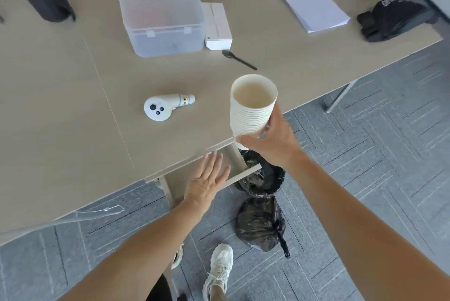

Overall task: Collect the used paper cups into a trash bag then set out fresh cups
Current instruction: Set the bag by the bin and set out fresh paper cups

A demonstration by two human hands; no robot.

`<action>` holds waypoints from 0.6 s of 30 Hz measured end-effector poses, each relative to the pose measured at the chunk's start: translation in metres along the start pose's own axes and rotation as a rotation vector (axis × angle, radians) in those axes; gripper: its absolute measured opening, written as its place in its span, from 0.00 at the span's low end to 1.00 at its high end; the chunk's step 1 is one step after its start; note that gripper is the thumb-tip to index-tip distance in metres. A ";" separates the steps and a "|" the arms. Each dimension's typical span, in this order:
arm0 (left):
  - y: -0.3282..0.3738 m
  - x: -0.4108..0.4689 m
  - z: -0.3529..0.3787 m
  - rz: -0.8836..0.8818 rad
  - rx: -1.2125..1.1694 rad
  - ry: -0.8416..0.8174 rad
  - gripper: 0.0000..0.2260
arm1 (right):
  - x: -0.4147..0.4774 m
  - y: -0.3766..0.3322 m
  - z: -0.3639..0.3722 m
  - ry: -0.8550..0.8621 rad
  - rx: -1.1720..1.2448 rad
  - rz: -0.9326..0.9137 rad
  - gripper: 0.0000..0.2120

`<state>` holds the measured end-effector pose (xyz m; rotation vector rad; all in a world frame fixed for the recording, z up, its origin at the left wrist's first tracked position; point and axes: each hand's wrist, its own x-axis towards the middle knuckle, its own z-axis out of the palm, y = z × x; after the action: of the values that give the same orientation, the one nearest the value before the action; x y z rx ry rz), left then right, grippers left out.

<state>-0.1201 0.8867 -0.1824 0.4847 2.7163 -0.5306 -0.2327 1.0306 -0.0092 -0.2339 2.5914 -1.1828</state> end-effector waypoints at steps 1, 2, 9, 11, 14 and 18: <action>-0.008 0.006 -0.003 -0.003 0.049 0.008 0.42 | 0.003 -0.005 -0.001 0.013 0.005 -0.004 0.39; -0.015 0.013 -0.005 -0.003 0.079 0.014 0.41 | 0.005 -0.010 -0.002 0.022 0.006 -0.006 0.39; -0.039 0.040 0.011 0.031 0.256 0.107 0.39 | 0.006 -0.022 -0.012 0.104 -0.004 -0.017 0.40; -0.041 0.043 0.019 0.026 0.302 0.129 0.35 | 0.003 -0.021 -0.014 0.101 -0.003 -0.016 0.40; -0.041 0.049 0.025 0.039 0.354 0.126 0.28 | -0.004 -0.017 -0.017 0.104 -0.002 -0.010 0.40; -0.035 0.054 0.025 0.025 0.374 0.096 0.26 | -0.017 -0.010 -0.024 0.116 -0.001 -0.024 0.40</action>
<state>-0.1754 0.8601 -0.2148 0.6510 2.7007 -1.0414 -0.2239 1.0455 0.0161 -0.2026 2.6960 -1.2387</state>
